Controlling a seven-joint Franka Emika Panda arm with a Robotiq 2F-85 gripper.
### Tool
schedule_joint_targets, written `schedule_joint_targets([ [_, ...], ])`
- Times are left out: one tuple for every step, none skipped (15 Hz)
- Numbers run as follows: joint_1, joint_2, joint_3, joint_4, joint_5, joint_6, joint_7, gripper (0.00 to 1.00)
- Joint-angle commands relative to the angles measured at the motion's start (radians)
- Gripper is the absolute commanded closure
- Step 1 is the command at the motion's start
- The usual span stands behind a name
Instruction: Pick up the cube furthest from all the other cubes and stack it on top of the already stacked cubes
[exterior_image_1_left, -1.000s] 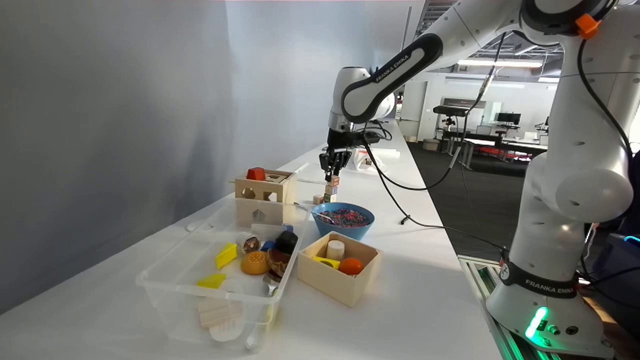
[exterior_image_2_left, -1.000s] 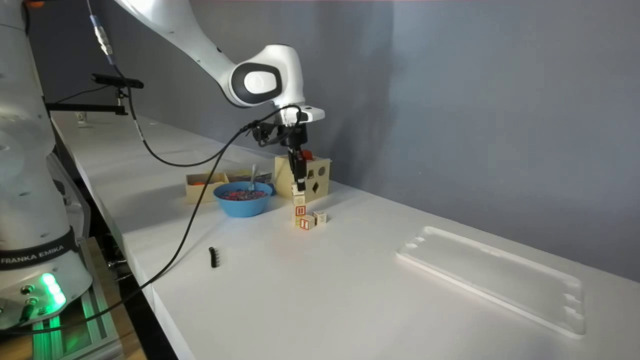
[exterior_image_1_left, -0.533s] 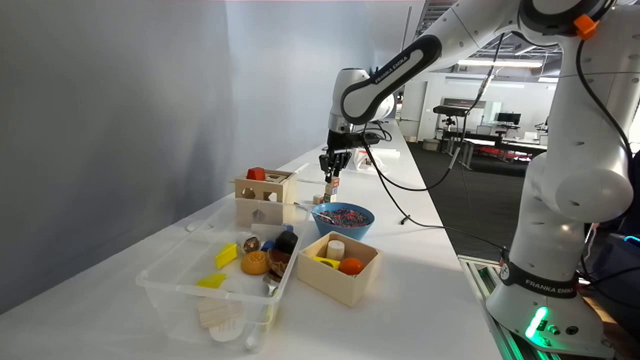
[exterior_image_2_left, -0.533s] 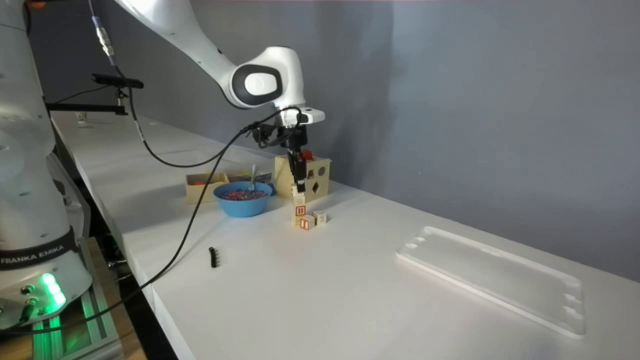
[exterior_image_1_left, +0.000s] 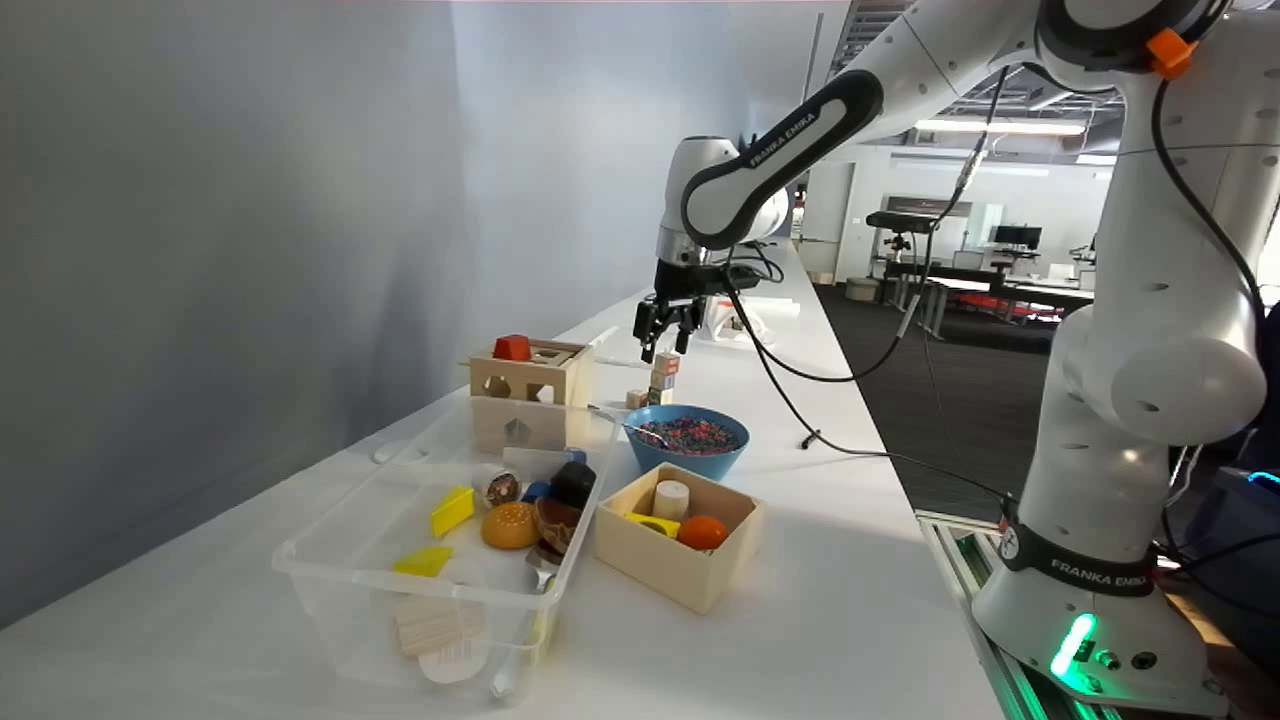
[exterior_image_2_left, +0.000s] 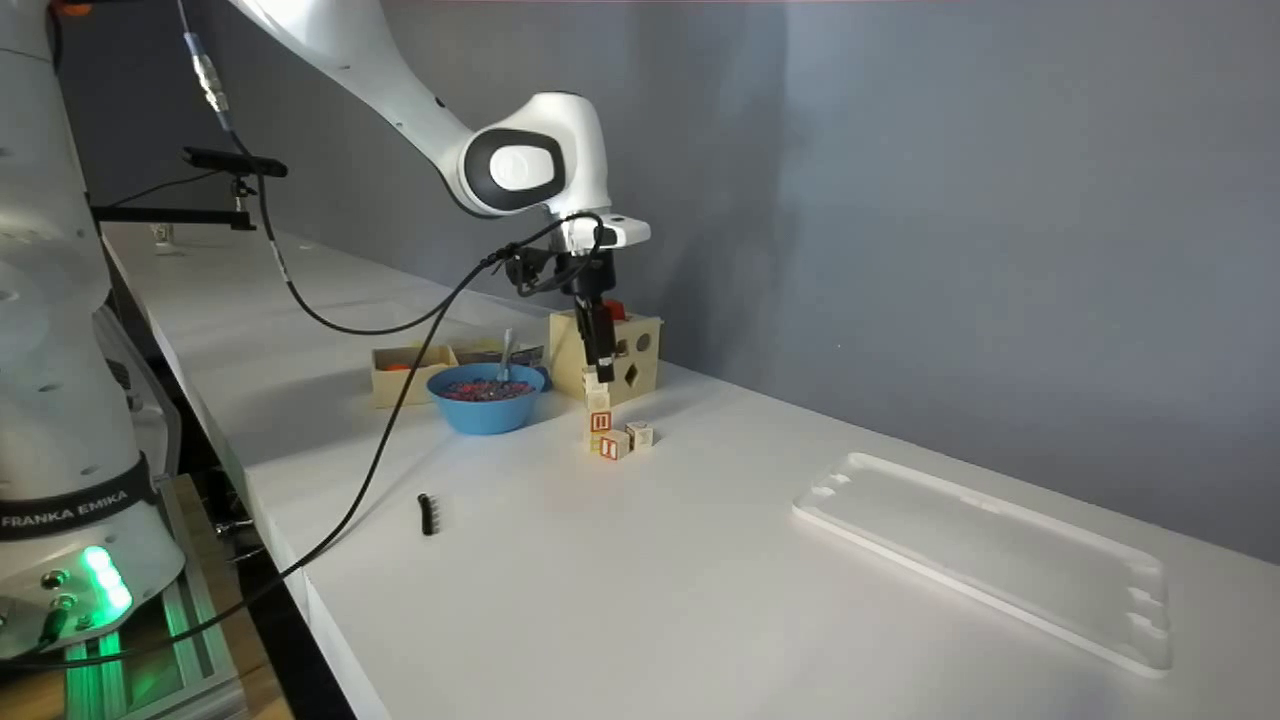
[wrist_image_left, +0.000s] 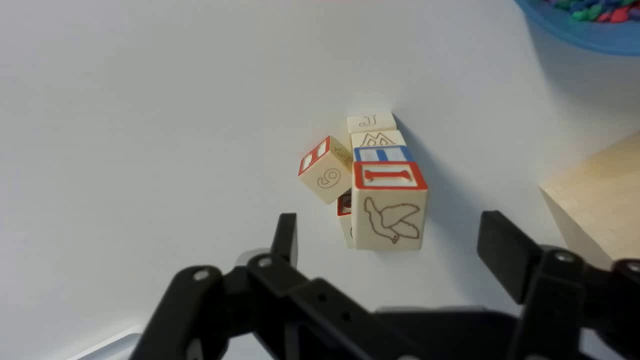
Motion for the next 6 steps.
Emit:
schedule_joint_targets([
  [-0.007, -0.066, -0.010, -0.016, -0.005, -0.008, -0.001, 0.00],
  [-0.010, -0.086, -0.014, -0.022, -0.004, -0.009, -0.006, 0.00],
  [-0.018, -0.119, -0.020, -0.036, -0.008, -0.011, -0.025, 0.00],
  [-0.025, -0.144, -0.025, -0.045, -0.015, -0.009, -0.049, 0.00],
  [-0.032, -0.175, -0.033, -0.058, -0.006, 0.002, -0.077, 0.00],
  [-0.022, -0.091, -0.018, -0.004, 0.002, -0.003, -0.036, 0.00],
])
